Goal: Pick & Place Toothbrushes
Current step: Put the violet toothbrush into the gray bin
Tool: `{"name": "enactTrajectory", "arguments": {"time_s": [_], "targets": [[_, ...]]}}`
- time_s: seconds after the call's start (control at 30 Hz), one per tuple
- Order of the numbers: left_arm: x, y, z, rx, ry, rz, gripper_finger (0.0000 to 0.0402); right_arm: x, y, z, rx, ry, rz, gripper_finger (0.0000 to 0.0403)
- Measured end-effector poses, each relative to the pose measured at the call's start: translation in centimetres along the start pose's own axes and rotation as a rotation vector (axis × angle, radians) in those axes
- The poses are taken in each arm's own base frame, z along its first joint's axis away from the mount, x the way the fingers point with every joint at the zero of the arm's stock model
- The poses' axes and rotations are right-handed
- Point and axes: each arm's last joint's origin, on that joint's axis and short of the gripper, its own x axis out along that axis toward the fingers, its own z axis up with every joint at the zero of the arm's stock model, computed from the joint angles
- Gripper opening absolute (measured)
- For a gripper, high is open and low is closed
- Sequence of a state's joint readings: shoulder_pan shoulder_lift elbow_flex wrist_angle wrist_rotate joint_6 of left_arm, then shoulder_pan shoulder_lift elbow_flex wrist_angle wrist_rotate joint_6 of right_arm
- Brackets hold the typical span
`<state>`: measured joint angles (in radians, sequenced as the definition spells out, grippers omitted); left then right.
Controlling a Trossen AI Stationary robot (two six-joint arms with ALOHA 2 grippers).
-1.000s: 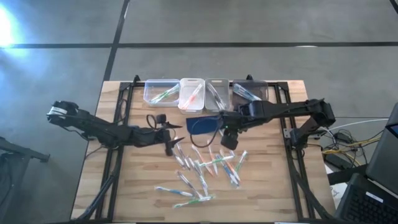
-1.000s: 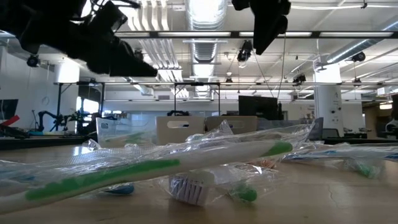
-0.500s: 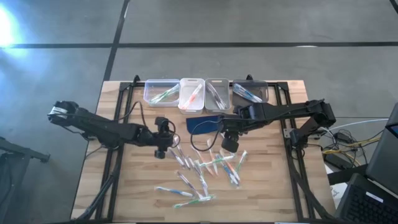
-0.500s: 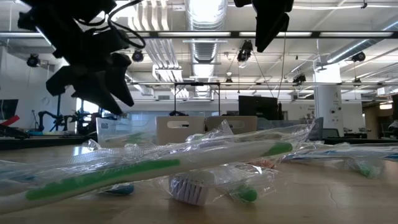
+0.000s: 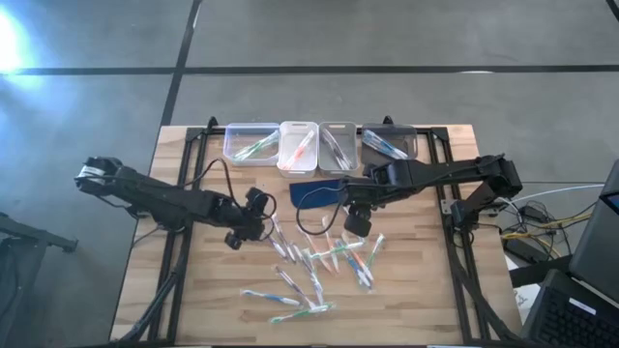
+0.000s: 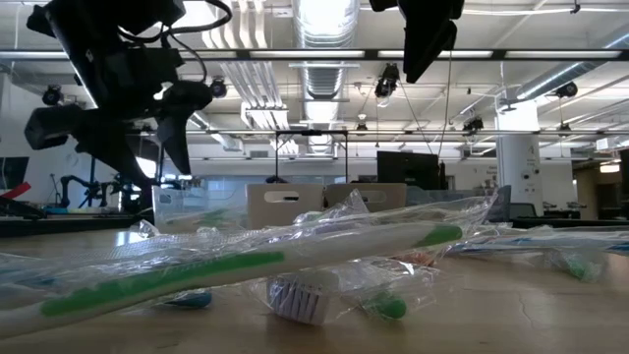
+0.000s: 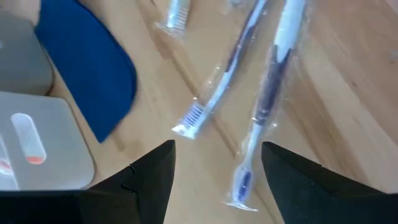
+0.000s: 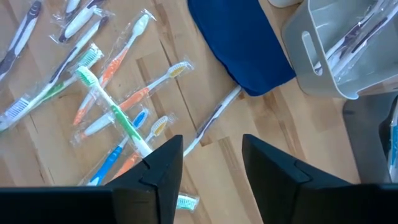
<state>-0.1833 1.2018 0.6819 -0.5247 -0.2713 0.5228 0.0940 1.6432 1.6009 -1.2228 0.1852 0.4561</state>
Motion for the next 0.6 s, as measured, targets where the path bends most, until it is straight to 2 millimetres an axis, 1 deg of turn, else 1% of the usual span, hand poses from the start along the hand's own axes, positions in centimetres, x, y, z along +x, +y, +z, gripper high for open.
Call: {"name": "enactTrajectory", "arguments": {"time_s": [0.3, 0.47, 0.6], "targets": [[0.3, -0.3, -0.5, 0.021, 0.062, -0.025, 0.0237, 0.0, 0.0, 0.0, -0.003, -0.002, 0.000, 0.0180], [1.6, -0.7, -0.5, 0.038, 0.126, -0.058, 0.0228, 0.0, 0.0, 0.0, -0.003, -0.002, 0.000, 0.0177], [2.8, -1.0, -0.6, 0.061, 0.204, -0.047, 0.0221, 0.0, 0.0, 0.0, -0.003, -0.003, -0.002, 0.0168]]}}
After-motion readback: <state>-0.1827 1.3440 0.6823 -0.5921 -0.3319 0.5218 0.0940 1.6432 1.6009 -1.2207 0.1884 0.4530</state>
